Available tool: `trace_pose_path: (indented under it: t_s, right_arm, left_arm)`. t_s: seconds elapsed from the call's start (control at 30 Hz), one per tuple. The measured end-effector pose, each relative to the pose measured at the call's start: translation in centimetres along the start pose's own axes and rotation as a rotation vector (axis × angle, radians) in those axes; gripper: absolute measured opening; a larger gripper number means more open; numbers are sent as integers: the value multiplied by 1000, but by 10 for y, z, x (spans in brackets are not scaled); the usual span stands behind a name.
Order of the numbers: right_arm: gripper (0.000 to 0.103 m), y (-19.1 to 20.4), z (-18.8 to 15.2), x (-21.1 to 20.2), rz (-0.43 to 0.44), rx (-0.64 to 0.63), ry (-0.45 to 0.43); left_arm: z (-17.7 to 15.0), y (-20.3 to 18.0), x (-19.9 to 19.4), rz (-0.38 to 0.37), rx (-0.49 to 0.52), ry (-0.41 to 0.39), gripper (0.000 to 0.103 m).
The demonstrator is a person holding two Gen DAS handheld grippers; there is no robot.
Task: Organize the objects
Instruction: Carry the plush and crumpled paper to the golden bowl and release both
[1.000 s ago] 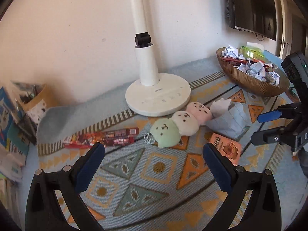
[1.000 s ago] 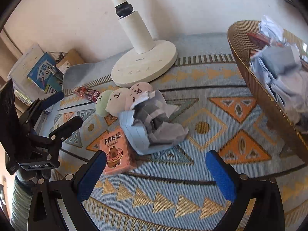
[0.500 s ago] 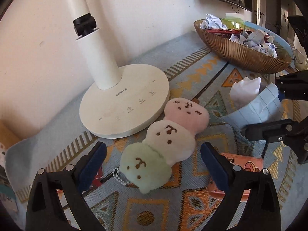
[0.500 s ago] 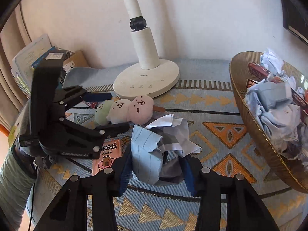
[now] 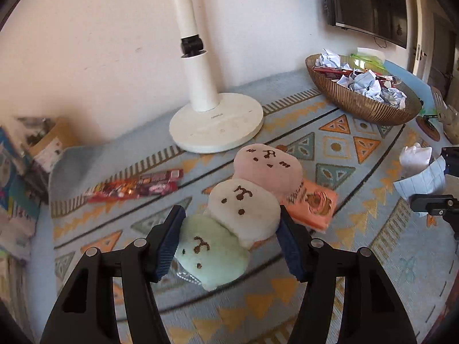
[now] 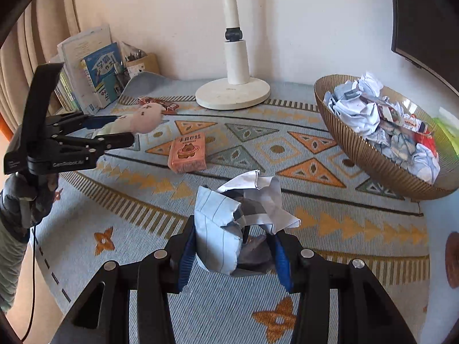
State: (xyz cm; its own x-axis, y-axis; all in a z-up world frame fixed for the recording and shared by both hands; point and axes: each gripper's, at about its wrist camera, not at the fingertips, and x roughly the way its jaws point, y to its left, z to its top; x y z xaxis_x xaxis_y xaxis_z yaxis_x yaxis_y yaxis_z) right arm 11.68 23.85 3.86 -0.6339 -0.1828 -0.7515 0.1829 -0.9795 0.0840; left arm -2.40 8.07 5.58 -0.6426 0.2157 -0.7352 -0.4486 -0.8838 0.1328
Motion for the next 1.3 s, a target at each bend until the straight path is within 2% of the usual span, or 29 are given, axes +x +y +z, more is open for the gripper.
trace_pose_path:
  t_s: [0.1,0.2,0.23,0.3,0.4,0.43,0.47,0.53,0.67,0.83,1.1,1.23,1.3]
  right_arm:
    - [46,2,-15,-2,-39,29,8]
    - [46,3,-24,-10,-87,60,-16]
    - [47,5,-26,-10,-112,57,-15]
    - [54,8,-33,-10,-156,35,17]
    - [56,11,-40,-17,-198,-19,31]
    - [63,10,-42,-24,-203,-23,23]
    - [75,8,-45,-31,-206,-19,15]
    - [85,0,-54,-46,-181,15,-4]
    - [86,-19,-62,-60,-124,152,-35]
    - [86,-17,-58,-29,-35,216,29]
    - [86,-10,-59,-19,-104,307,-39]
    - [66,-16,-65,-24,-138,354,-79]
    - [60,-22,-69,-27,-123,384,-102]
  left_arm:
    - [-38,-6,-25,77,-129,74,62]
    - [-69,-14,-43,130,-198,78,62]
    - [-76,-16,-45,141,-224,81,62]
    - [-84,-16,-46,179,-278,104,62]
    - [-96,-20,-39,246,-343,128,63]
    - [-97,-22,-40,259,-339,111,63]
    - [-98,-25,-40,268,-331,103,63]
    - [-98,-28,-40,281,-314,100,63]
    - [-99,-20,-39,248,-358,97,65]
    - [-99,-15,-38,231,-390,99,66]
    - [-99,-16,-35,226,-389,107,66]
    - [-100,-14,-35,213,-405,108,67]
    - [-101,-12,-34,203,-416,109,68]
